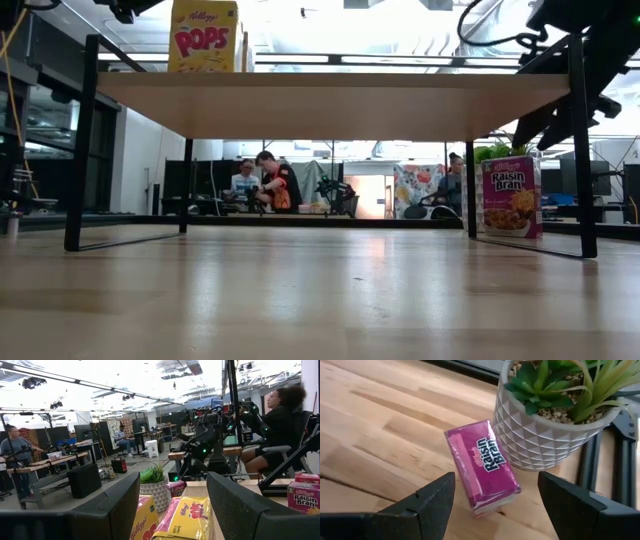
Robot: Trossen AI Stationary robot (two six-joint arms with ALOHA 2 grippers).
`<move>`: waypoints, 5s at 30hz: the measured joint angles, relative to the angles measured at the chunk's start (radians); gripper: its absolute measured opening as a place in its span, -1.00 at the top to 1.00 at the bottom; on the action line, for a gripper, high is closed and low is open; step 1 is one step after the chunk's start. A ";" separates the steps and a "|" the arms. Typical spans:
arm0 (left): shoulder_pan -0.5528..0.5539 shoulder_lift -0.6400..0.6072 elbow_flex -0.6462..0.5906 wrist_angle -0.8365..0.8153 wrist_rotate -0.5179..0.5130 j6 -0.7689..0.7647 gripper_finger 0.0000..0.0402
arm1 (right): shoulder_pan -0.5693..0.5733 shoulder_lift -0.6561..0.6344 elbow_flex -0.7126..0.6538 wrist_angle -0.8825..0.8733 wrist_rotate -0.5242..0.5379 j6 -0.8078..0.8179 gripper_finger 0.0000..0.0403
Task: Stack cereal on shelf
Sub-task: Put the top purple cereal box on the shelf
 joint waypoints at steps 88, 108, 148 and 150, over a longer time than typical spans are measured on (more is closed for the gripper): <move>0.000 0.000 0.000 -0.011 0.001 -0.010 -0.10 | 0.156 0.962 1.028 0.319 -0.449 -0.852 0.29; 0.000 0.000 0.000 -0.014 0.001 -0.011 -0.10 | 0.086 1.009 1.088 0.286 -0.538 -0.967 0.14; 0.000 0.001 0.000 -0.016 0.004 -0.010 -0.10 | 0.141 0.750 0.903 0.186 -0.445 -0.930 0.46; 0.000 0.001 0.000 -0.015 0.004 -0.010 -0.10 | 0.130 0.731 0.813 0.271 -0.427 -0.929 0.68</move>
